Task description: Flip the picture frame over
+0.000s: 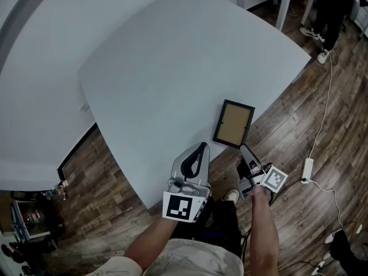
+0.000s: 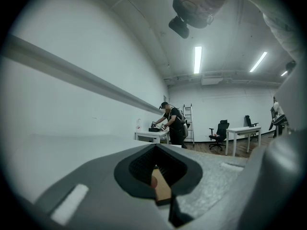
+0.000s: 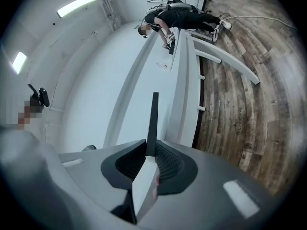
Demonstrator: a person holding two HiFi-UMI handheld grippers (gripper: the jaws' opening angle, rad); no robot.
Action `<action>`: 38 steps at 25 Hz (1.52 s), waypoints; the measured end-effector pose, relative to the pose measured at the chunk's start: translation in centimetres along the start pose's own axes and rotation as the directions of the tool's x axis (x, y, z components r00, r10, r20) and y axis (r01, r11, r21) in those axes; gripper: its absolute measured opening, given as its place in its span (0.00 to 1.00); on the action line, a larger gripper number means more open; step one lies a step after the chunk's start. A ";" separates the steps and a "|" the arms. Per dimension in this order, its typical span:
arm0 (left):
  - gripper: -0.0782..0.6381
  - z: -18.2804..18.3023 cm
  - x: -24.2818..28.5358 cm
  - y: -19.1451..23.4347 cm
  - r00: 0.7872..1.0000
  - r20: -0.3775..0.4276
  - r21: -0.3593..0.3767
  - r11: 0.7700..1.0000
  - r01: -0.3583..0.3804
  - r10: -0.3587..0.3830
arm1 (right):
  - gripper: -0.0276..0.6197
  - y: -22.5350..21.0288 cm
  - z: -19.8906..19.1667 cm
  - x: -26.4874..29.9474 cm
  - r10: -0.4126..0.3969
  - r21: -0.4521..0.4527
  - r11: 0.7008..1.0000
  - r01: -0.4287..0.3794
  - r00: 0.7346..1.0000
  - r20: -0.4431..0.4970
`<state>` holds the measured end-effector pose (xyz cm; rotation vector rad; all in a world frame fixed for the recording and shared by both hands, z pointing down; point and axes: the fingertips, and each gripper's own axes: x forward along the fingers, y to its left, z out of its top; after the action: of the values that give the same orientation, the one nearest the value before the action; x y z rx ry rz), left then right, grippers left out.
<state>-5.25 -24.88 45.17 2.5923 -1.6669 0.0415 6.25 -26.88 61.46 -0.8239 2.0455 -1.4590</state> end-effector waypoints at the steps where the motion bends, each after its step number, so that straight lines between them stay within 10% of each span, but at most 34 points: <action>1: 0.11 0.1 -0.1 0.0 1.000 0.002 -0.001 1.000 0.000 0.000 | 0.18 0.3 0.0 -0.1 0.002 -0.006 1.000 -0.002 1.000 -0.002; 10: 0.11 1.1 -0.5 -0.3 1.000 0.018 0.004 1.000 -0.004 0.004 | 0.18 3.1 2.0 -1.2 -0.096 -0.215 0.972 0.092 0.995 -0.011; 20: 0.11 2.3 -1.0 -0.4 0.998 0.054 0.004 1.000 -0.029 0.029 | 0.18 7.0 3.8 -0.9 -0.236 -0.621 0.770 0.145 0.970 -0.066; 24: 0.11 2.4 -1.4 0.3 0.998 0.035 0.018 0.999 -0.051 0.051 | 0.18 8.0 4.5 -0.7 -0.362 -0.841 0.509 0.187 0.932 -0.012; 34: 0.11 2.3 -2.3 0.7 0.997 0.033 0.011 0.998 -0.068 0.067 | 0.18 8.8 4.4 0.5 -0.518 -0.938 -0.339 0.076 0.817 0.253; 36: 0.11 2.3 -2.3 0.7 0.997 0.042 0.005 0.998 -0.068 0.068 | 0.18 8.3 3.7 0.6 -0.527 -0.886 -0.464 0.016 0.799 0.290; 38: 0.11 2.4 -2.4 0.7 0.997 0.047 0.003 0.998 -0.069 0.069 | 0.18 7.7 3.0 0.7 -0.531 -0.849 -0.528 -0.022 0.789 0.310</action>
<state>-6.94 -23.12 42.68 2.5574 -1.7731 -0.0124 6.41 -27.46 53.17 -2.0225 3.2493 1.1310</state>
